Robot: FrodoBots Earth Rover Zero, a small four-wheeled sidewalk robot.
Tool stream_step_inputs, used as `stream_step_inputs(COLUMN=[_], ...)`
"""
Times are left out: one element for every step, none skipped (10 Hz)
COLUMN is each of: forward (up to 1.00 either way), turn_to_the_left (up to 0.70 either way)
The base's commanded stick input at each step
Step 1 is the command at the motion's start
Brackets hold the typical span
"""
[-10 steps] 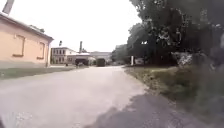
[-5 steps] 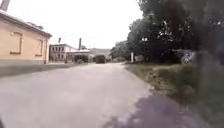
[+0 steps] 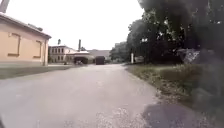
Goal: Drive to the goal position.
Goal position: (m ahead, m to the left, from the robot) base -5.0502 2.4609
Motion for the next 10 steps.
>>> stream_step_inputs(forward=[0.70, 0.70, 0.70, 0.70, 0.70, 0.70, 0.70, 0.70, 0.70, 0.70], turn_to_the_left=[0.00, 0.00, 0.00, 0.00, 0.00, 0.00, 0.00, 0.00, 0.00, 0.00])
